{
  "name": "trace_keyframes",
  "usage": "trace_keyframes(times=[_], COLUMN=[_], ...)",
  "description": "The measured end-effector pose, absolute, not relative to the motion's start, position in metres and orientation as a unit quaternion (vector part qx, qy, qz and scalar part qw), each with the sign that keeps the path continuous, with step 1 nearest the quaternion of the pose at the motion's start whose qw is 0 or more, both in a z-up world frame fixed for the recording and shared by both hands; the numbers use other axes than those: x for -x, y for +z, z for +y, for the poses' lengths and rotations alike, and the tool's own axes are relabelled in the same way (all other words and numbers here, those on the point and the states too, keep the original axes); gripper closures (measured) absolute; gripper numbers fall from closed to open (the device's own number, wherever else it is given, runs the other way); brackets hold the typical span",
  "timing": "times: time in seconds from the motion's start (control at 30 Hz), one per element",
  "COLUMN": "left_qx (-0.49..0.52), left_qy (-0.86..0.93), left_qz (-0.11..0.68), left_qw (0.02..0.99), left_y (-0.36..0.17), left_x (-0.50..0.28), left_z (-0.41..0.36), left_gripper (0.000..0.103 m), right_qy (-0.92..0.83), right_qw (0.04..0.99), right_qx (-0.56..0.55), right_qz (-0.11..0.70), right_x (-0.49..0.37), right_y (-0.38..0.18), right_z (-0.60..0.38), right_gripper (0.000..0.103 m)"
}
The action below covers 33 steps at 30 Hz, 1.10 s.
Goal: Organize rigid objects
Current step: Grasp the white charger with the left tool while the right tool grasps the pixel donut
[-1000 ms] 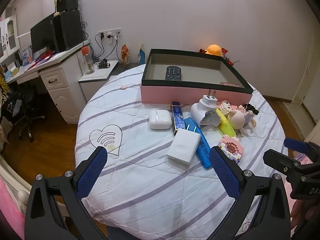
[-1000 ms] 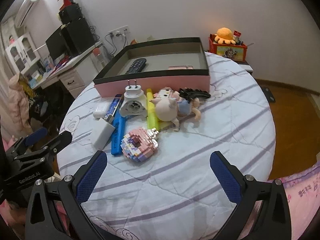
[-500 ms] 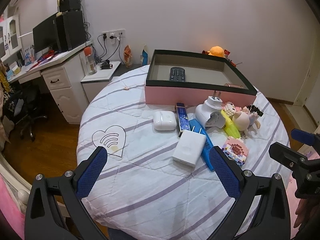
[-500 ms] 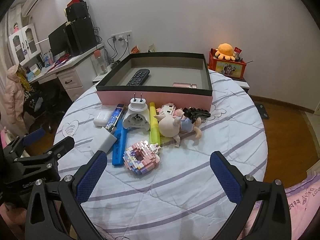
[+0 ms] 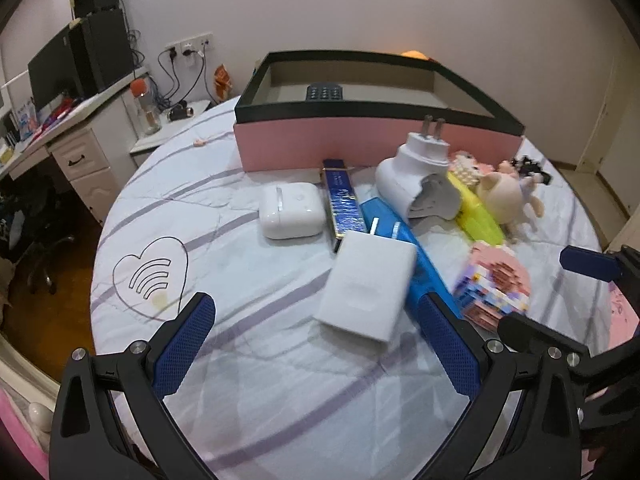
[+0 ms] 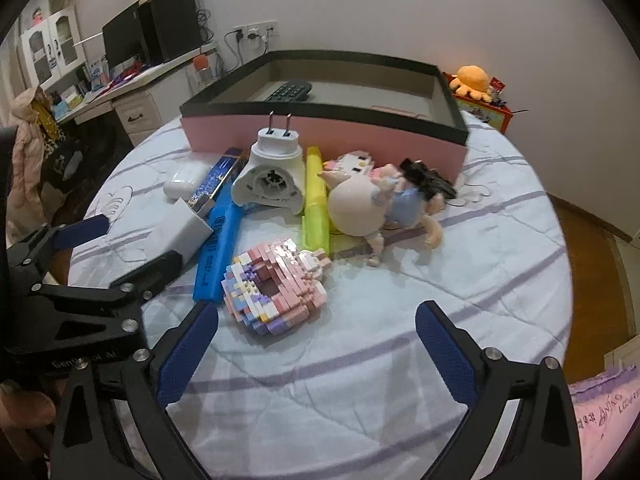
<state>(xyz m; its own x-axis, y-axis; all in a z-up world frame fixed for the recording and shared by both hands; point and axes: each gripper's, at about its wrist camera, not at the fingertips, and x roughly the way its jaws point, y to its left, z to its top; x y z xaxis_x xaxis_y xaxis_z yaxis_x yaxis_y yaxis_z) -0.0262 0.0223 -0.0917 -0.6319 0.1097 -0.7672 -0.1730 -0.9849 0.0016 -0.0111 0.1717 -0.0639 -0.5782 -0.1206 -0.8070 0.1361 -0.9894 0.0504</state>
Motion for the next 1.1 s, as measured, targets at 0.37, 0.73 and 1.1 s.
trace_keyframes(times=[0.37, 0.73, 1.1], left_qx=[0.442, 0.434, 0.423], left_qy=[0.891, 0.894, 0.899], left_qz=[-0.002, -0.005, -0.04], left_qw=[0.102, 0.108, 0.106], left_y=[-0.104, -0.099, -0.083], left_x=[0.051, 0.047, 0.024], left_z=[0.019, 0.017, -0.002], left_gripper=[0.003, 0.061, 0.061], right_qy=[-0.881, -0.882, -0.882], right_qw=[0.112, 0.126, 0.131], right_qx=[-0.459, -0.454, -0.449], right_qz=[0.012, -0.008, -0.054], right_x=[0.027, 0.023, 0.003], right_y=[-0.08, -0.079, -0.055], right_z=[0.163, 0.163, 0.182], right_gripper=[0.021, 0.044, 0.044])
